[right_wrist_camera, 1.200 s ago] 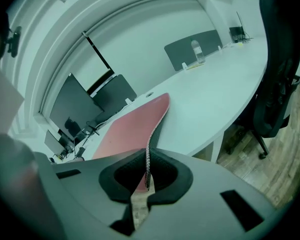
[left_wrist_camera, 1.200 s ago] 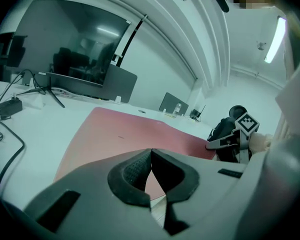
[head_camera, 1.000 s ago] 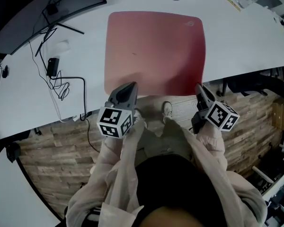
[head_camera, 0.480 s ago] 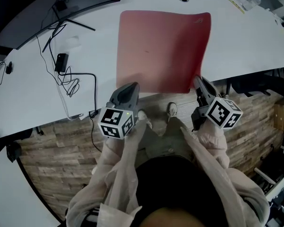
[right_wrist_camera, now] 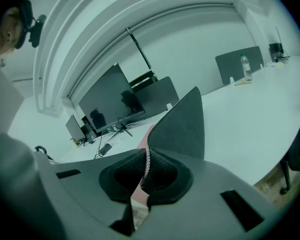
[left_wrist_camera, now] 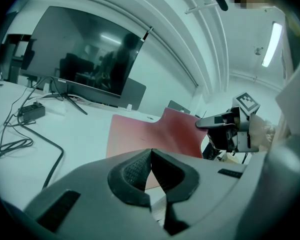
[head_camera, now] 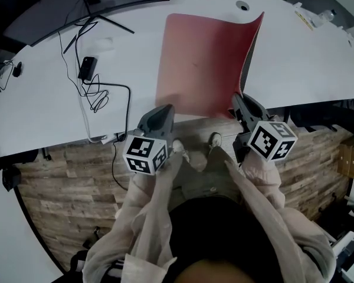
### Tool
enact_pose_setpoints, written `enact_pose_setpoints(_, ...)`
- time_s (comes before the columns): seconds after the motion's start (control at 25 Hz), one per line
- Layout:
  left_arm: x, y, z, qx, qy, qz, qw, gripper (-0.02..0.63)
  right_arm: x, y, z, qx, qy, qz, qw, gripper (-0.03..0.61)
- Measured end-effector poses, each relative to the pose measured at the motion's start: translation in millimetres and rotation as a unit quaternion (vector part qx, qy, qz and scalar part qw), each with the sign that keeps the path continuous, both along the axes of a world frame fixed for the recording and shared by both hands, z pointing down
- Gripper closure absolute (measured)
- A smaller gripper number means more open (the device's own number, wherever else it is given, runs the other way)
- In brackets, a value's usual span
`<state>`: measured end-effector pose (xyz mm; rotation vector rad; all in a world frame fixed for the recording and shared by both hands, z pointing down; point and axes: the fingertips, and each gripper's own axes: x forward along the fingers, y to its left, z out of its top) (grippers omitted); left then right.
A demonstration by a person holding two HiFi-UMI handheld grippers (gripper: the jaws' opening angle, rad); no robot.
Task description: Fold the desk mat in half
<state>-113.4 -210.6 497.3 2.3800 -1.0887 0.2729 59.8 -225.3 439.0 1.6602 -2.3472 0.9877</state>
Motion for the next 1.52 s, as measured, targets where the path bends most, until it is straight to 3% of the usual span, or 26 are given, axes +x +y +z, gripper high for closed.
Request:
enact_pose_setpoints(0.44, -40, 13, -1, 0.003, -0.01, -0.049, 0.9987, 0.588, -81, -11, 17, 0.002, 0.029, -0.106, 0.994, 0.545)
enact_pose_setpoints(0.84, -77, 25, 2, -0.003, -0.018, -0.104, 0.9944, 0.588, -171, -1, 84, -0.067, 0.043, -0.221, 0.972, 0.545)
enact_pose_setpoints(1.52, -104, 49, 11, -0.014, -0.024, -0.171, 0.9849, 0.588, -213, 23, 116, -0.093, 0.068, -0.317, 0.941, 0.521)
